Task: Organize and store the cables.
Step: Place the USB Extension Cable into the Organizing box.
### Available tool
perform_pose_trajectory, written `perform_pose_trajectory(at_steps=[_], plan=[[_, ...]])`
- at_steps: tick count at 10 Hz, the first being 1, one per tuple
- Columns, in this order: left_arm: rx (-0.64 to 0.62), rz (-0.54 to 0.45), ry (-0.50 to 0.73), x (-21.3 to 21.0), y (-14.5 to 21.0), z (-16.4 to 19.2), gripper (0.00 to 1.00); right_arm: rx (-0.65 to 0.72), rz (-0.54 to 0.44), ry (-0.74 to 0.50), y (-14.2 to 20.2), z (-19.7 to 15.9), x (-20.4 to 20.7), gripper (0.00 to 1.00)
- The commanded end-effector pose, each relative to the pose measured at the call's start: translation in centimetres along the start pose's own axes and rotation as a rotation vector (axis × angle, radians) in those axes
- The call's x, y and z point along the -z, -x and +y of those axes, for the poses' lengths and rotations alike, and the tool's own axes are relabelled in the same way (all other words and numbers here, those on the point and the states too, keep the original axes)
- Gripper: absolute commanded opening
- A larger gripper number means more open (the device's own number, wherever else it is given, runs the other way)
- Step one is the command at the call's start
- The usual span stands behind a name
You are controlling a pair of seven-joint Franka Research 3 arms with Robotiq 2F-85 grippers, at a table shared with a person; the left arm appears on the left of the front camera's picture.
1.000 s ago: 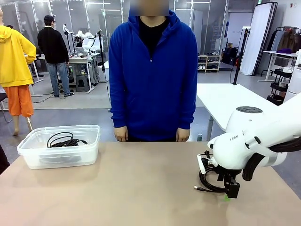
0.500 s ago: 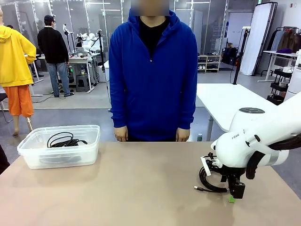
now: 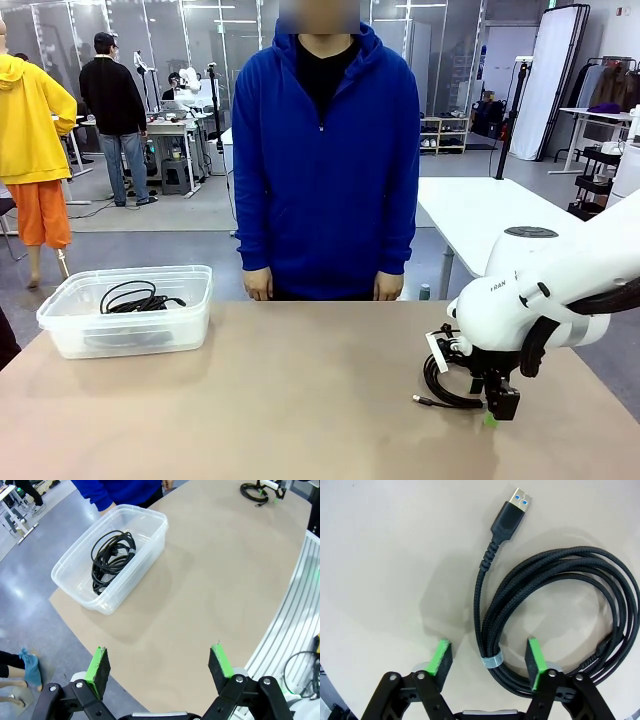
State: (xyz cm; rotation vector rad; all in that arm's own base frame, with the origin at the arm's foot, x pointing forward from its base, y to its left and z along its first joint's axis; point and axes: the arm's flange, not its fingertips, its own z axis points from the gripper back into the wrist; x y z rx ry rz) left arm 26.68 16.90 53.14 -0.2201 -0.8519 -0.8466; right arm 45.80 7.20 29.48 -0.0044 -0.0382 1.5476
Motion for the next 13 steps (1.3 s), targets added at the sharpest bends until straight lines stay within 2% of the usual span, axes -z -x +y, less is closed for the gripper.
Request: perform_pose_trajectory(at_steps=[1,3,4,5,7,10,13], plan=[[0.016,-0.005,0.006,0.0,0.0,0.0,1.0,-0.022,0.016,-0.013,0.0,-0.3,0.6,0.0],[0.016,-0.005,0.006,0.0,0.0,0.0,1.0,-0.019,0.017,-0.009,0.1,-0.3,0.5,0.0],[0.016,-0.005,0.006,0.0,0.0,0.0,1.0,-0.018,0.02,-0.009,0.1,-0.3,0.5,0.04],[0.016,-0.005,0.006,0.0,0.0,0.0,1.0,-0.015,0.019,-0.007,0.1,-0.3,0.4,0.0],[0.016,-0.005,0.006,0.0,0.0,0.0,1.0,-0.015,0.025,0.002,-0.2,-0.5,-0.2,0.0],[0.016,-0.005,0.006,0.0,0.0,0.0,1.0,0.026,0.025,-0.005,-1.0,-0.3,-3.3,0.0],[0.016,-0.005,0.006,0.0,0.0,0.0,1.0,0.053,0.051,0.003,-2.4,-0.4,-8.3,0.0]])
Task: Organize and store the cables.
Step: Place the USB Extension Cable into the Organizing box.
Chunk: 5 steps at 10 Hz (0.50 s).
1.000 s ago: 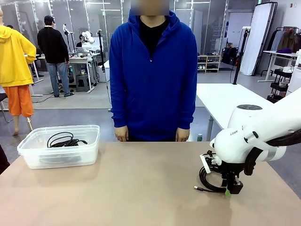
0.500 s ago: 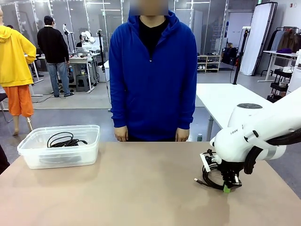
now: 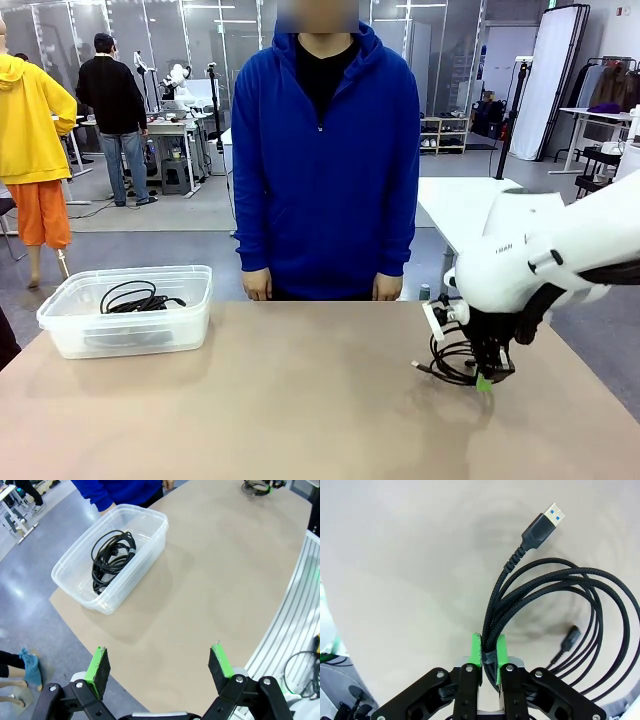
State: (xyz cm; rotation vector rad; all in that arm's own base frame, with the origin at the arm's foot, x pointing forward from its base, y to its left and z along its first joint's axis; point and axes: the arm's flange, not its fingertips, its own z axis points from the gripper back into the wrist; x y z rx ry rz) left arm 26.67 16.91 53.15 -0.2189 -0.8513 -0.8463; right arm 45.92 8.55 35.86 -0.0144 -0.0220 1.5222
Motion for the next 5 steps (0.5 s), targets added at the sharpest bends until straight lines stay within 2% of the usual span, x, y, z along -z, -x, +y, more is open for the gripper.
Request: perform_pose_trajectory(at_steps=[1,5], plan=[[0.016,-0.006,0.007,0.0,0.0,0.0,1.0,0.034,0.02,0.017,-1.0,-0.2,-2.8,0.0],[0.016,-0.006,0.007,0.0,0.0,0.0,1.0,0.056,-0.002,0.037,-2.9,-0.4,-5.0,0.0]])
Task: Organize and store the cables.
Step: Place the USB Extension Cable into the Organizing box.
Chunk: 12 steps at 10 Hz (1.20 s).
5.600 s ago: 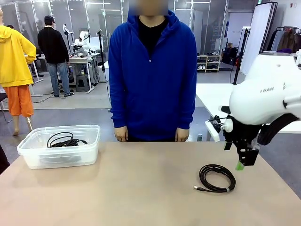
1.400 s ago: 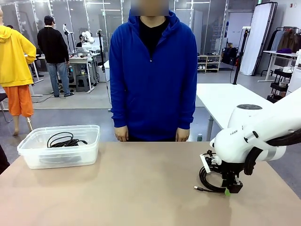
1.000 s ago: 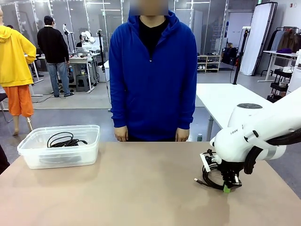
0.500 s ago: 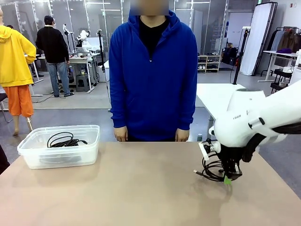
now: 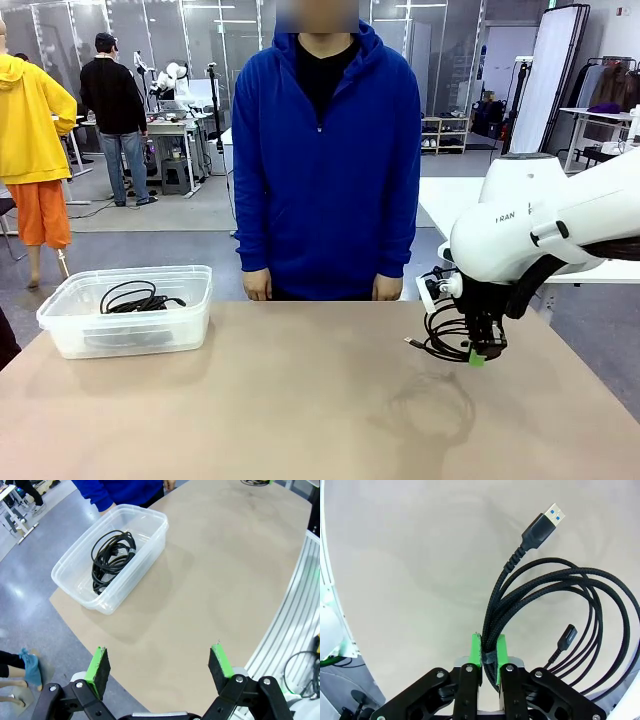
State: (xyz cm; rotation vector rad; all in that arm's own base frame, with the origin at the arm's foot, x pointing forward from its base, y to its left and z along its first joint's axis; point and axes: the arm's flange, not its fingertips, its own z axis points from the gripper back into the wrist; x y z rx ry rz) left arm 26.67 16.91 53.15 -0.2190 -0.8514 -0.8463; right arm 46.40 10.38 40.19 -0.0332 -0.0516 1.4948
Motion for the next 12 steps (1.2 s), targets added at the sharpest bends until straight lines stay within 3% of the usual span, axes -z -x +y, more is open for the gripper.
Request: perform_pose_trajectory(at_steps=[1,4,5,7,12], plan=[[0.016,-0.006,0.007,0.0,0.0,0.0,1.0,0.034,-0.006,0.014,-2.7,0.0,-1.8,0.0],[0.016,-0.006,0.007,0.0,0.0,0.0,1.0,0.016,-0.021,0.013,-10.7,-0.8,-2.9,0.0],[0.016,-0.006,0.007,0.0,0.0,0.0,1.0,0.027,-0.065,0.023,-14.0,-1.2,-3.2,0.0],[0.016,-0.006,0.007,0.0,0.0,0.0,1.0,0.037,-0.047,0.058,-19.6,-0.9,-3.1,0.0],[0.016,-0.006,0.007,0.0,0.0,0.0,1.0,0.089,-0.015,0.086,-28.0,-0.6,3.1,0.0]])
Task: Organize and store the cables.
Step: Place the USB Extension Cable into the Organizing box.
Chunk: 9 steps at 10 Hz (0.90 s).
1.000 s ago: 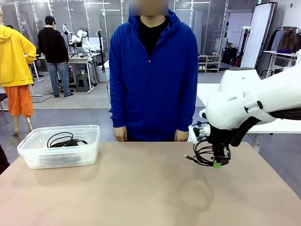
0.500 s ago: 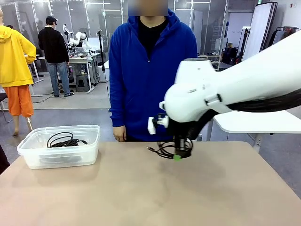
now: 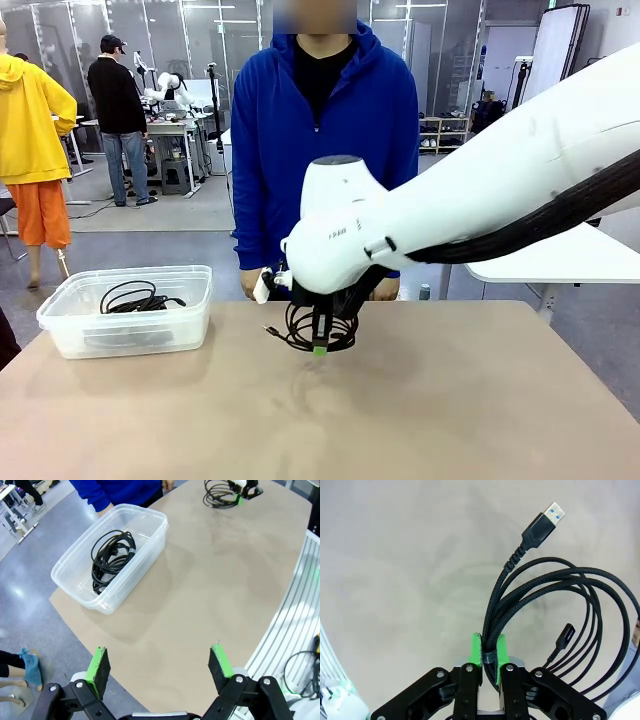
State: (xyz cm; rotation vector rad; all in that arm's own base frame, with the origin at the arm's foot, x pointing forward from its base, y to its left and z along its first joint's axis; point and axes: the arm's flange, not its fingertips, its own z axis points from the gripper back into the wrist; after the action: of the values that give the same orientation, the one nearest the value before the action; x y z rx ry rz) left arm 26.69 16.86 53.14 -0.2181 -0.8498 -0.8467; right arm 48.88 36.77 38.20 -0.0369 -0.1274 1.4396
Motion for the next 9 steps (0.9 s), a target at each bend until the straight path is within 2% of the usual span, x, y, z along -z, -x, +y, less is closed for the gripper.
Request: perform_pose_trajectory(at_steps=[1,4,7,9], plan=[[0.016,-0.008,0.007,0.0,0.0,0.1,1.0,0.027,0.043,0.033,-2.2,0.1,2.3,0.0],[0.016,-0.008,0.007,0.0,0.0,0.1,1.0,0.025,0.082,0.002,-3.5,0.9,5.1,0.0],[0.016,-0.008,0.007,0.0,0.0,0.1,1.0,0.016,0.084,-0.013,-3.7,1.2,5.6,0.0],[0.016,-0.008,0.007,0.0,0.0,0.1,1.0,0.018,0.086,-0.014,-3.7,1.4,5.4,0.39]])
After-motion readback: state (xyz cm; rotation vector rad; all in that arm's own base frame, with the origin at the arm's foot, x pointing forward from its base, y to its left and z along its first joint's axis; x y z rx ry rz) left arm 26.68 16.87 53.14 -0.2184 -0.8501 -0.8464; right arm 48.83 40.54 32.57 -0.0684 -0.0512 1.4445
